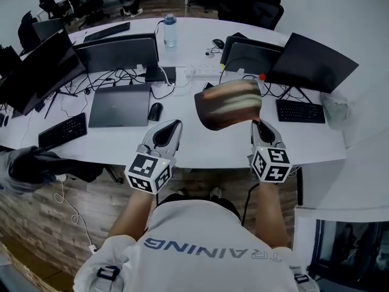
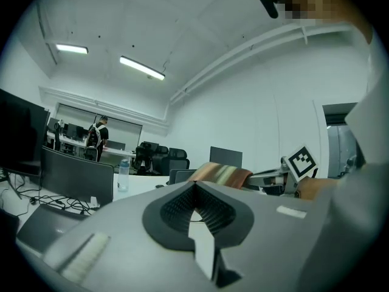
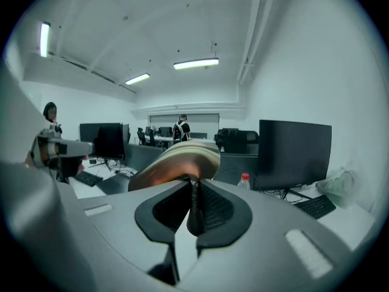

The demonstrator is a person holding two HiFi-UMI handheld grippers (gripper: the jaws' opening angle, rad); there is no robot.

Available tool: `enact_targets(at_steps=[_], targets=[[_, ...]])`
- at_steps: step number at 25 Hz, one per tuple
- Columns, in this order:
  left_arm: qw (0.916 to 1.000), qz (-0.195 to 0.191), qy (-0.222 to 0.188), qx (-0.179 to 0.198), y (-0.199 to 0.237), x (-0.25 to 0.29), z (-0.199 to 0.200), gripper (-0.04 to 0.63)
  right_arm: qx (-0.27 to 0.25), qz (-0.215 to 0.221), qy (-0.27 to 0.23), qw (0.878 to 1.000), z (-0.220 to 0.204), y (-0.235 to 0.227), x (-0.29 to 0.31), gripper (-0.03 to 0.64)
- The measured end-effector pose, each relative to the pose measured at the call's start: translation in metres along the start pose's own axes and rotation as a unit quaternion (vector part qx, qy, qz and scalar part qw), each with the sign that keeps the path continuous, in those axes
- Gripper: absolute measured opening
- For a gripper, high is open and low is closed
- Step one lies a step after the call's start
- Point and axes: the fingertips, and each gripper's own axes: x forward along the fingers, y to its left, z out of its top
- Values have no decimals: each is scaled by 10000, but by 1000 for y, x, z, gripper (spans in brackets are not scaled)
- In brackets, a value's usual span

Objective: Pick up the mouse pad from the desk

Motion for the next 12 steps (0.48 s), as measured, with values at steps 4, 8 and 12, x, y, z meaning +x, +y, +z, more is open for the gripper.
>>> enact_targets(at_steps=[4, 8, 12], targets=[[9999, -3, -171, 13, 0, -3, 14, 0, -102, -242, -436, 9987, 35, -7, -31, 51], [9998, -58, -199, -2, -2, -2, 15, 0, -169, -357, -477, 9981, 39, -10, -39, 48], [9998, -96, -156, -32, 0, -2, 10, 0, -192, -415, -356, 9983, 28, -9, -37, 48]])
